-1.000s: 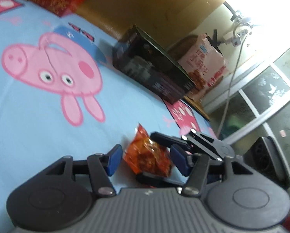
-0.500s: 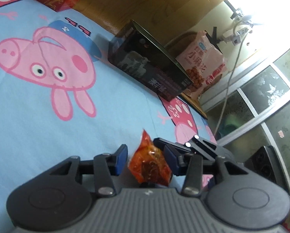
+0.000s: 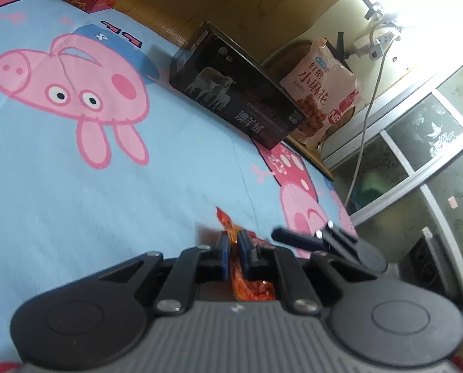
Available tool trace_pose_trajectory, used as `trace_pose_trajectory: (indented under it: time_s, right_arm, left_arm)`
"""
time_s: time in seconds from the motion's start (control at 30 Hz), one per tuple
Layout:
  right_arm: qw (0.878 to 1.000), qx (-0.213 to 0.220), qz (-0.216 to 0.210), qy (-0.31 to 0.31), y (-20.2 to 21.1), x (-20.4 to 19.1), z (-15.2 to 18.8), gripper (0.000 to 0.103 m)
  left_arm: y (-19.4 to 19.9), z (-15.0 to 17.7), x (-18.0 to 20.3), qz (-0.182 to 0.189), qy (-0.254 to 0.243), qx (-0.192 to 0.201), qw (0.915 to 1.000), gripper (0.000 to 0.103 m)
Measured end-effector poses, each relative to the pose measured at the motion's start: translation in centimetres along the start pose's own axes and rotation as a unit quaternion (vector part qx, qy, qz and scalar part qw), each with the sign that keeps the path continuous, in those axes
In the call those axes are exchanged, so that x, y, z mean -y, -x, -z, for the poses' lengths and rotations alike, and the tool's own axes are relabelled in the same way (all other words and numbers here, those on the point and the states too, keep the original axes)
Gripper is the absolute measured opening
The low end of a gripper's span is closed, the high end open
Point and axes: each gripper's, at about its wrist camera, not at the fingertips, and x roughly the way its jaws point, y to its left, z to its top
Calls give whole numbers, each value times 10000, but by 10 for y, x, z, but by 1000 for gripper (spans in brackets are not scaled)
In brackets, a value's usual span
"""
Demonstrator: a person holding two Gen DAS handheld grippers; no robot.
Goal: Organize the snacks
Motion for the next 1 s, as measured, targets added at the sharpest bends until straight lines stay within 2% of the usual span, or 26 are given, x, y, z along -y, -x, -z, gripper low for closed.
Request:
trace_pose_trajectory:
  time_s: [0.2, 0.27, 0.33, 0.4, 0.47, 0.53, 0.7, 0.87, 1.0]
  right_arm:
    - [9991, -63, 244, -339, 21, 0, 18, 85]
    - [9993, -65, 256, -273, 21, -6, 18, 79]
    - [9996, -39, 159, -220, 17, -12, 14, 67]
    - [9997, -13, 87, -224, 11, -15, 10, 61]
    - [9997, 21, 133, -211, 4, -17, 5, 61]
    - [9995, 64, 144, -261, -1, -17, 1, 53]
    - [9999, 111, 34, -104, -8, -30, -3, 52]
    - [9999, 104, -17, -39, -15, -33, -7, 59]
    - [9999, 100, 54, -65, -18, -33, -10, 61]
  left_arm:
    - [6, 2, 3, 209, -14, 76, 9998, 5]
    - [5, 3, 3, 199, -20, 73, 9998, 5]
    - [6, 4, 2, 190, -28, 77, 9998, 5]
    - [8, 5, 2, 131, -84, 105, 9998, 5]
    - [12, 7, 3, -49, -191, 175, 9997, 5]
    - [18, 10, -2, -148, -154, 200, 9996, 5]
    - [35, 23, -18, -236, 40, 258, 9994, 5]
    - [44, 29, -35, 131, 521, 366, 9979, 6]
    - [36, 25, -29, 121, 520, 310, 9981, 14]
